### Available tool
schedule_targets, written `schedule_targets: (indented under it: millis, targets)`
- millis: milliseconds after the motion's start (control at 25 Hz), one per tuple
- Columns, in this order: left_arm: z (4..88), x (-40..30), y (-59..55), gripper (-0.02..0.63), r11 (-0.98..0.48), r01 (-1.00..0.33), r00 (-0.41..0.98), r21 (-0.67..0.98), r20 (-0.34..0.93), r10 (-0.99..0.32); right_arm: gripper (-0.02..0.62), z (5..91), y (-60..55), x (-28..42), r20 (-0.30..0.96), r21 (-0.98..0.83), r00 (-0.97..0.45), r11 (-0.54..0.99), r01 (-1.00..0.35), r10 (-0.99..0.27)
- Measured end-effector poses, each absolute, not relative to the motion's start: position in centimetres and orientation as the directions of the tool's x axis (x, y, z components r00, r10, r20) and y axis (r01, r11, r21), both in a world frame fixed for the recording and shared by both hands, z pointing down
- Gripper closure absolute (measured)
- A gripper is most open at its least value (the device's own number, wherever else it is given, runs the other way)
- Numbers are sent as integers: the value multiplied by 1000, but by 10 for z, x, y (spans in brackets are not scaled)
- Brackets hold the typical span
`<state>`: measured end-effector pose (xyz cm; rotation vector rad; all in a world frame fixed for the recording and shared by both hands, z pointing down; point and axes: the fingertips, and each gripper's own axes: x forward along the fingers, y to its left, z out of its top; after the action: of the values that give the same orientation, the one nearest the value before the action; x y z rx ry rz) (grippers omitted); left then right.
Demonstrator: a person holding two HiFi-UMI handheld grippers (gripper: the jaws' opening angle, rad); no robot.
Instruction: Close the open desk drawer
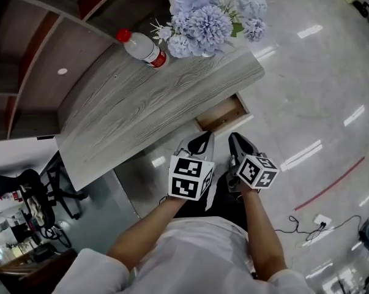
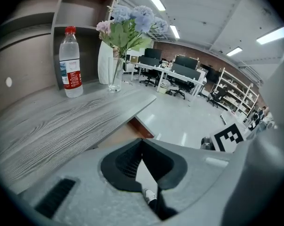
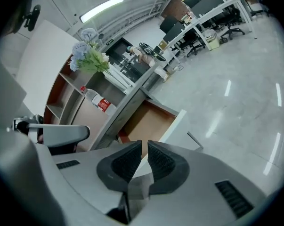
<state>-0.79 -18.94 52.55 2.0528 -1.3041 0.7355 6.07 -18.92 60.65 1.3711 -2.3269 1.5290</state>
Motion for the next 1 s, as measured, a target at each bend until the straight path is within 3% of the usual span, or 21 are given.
schedule_targets:
  millis: [240,320,480,680,1000]
  targets:
    - [537,-8,-183,601,-283,-944,313,170,733,-604,580,626,-191,67,458,-759,-634,98,-644,-623]
    - [538,-6,-179,601,-270,-948,302,167,734,-608,522,631,-190,64,450,-779,-655,91,-620,-607]
    - [541,-10,-169,601,-237,-958,275,161,745,-607,496,641,-187,59,432,-817,-682,65,-573,-590]
    - [548,-21,-161,601,-200,-968,244,152,760,-603,408,657,-190,54,416,-856,-689,-1,-516,-593]
    - [550,-26,-158,601,-184,-972,229,146,762,-605,382,661,-208,45,341,-913,-697,-45,-406,-631]
